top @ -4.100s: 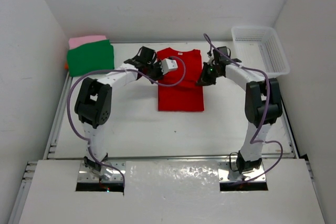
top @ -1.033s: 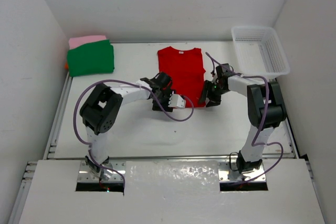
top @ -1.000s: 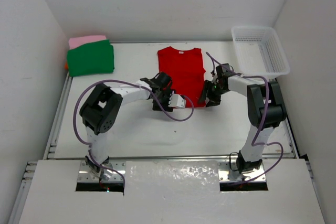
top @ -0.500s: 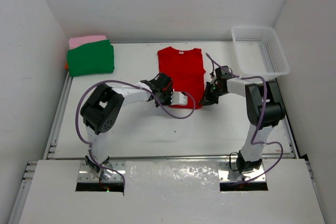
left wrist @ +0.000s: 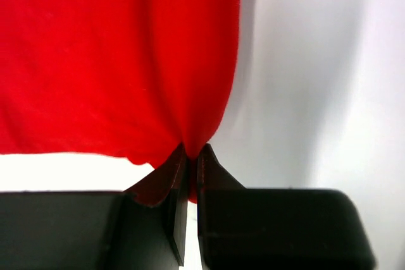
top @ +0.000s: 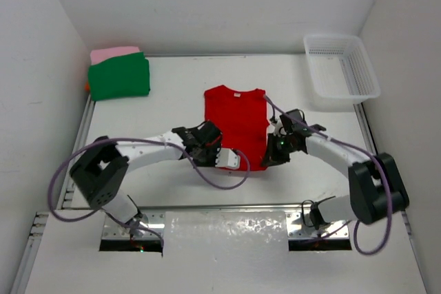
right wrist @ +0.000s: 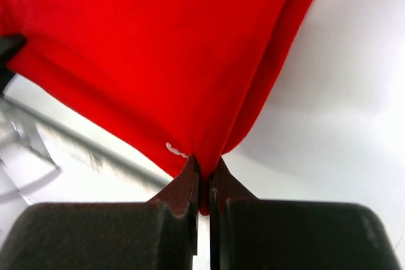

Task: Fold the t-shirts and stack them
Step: Grab one side of the 2/3 rectangular tshirt with both arms, then fold the long partially folded tshirt into a neat square

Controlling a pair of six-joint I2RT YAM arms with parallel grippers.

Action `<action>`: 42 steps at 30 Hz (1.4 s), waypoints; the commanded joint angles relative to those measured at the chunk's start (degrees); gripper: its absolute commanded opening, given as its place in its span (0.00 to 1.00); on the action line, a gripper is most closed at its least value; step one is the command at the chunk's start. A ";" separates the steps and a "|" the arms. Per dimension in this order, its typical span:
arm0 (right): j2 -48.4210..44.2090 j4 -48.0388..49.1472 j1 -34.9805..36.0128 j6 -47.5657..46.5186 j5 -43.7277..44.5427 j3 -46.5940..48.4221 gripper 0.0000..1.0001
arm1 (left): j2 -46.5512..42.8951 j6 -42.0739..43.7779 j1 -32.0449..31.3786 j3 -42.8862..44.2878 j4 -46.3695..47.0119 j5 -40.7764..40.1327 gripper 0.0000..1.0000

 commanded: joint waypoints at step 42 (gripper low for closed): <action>19.65 -12.63 -6.69 -0.61 -1.17 38.23 0.00 | 14.69 -14.49 21.77 39.45 -15.89 10.17 0.00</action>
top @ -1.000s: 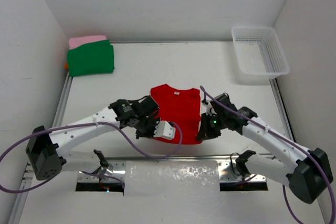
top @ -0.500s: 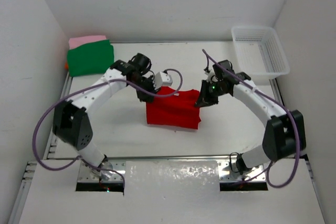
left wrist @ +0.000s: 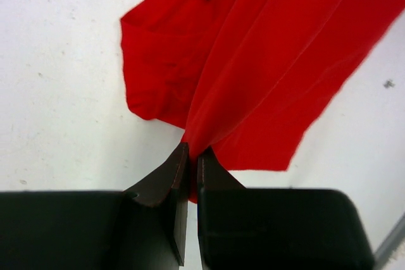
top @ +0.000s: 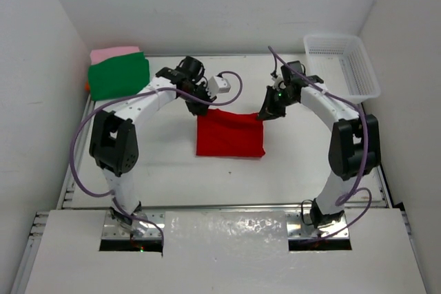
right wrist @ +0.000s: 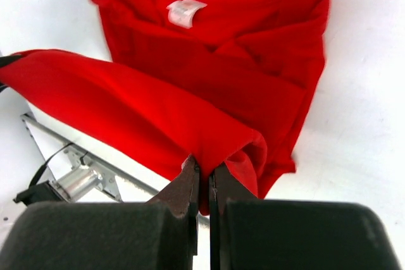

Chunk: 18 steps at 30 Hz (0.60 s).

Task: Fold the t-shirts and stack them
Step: Fold the long partially folded tshirt into a neat square

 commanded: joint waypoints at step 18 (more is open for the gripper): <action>30.10 0.30 -5.42 -1.99 16.12 42.93 0.39 | 24.65 -15.37 7.32 26.66 10.64 -16.27 0.54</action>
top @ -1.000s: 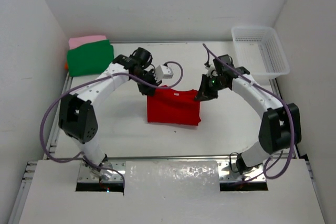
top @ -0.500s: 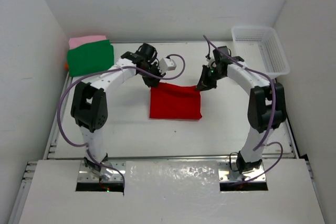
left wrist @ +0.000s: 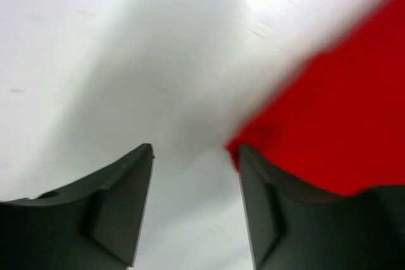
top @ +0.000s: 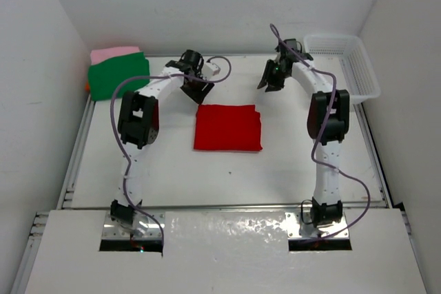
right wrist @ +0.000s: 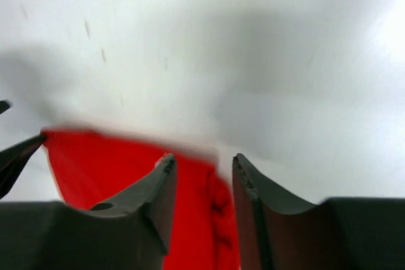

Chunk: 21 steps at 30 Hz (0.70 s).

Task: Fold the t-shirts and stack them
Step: Fold the long partially folded tshirt into a neat square

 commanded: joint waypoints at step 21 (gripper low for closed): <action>-19.29 24.42 9.46 0.41 6.98 -34.64 0.03 | -12.75 -16.88 -0.03 -18.37 18.05 3.77 0.49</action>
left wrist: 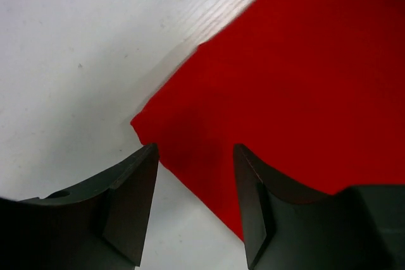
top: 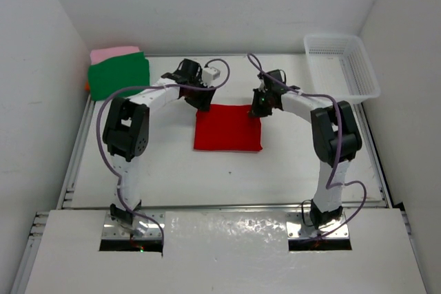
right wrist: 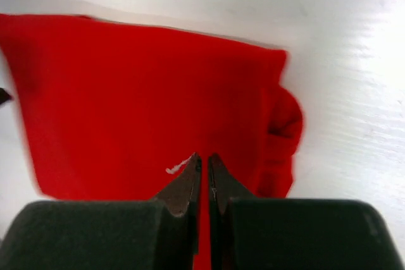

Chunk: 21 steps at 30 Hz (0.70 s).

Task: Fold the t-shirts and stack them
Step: Fold the long partially folded tshirt into a neat square

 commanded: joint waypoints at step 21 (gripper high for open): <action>-6.88 -11.89 -0.69 -6.03 16.71 5.71 0.54 | -4.62 -3.43 5.53 21.18 -0.66 -13.40 0.97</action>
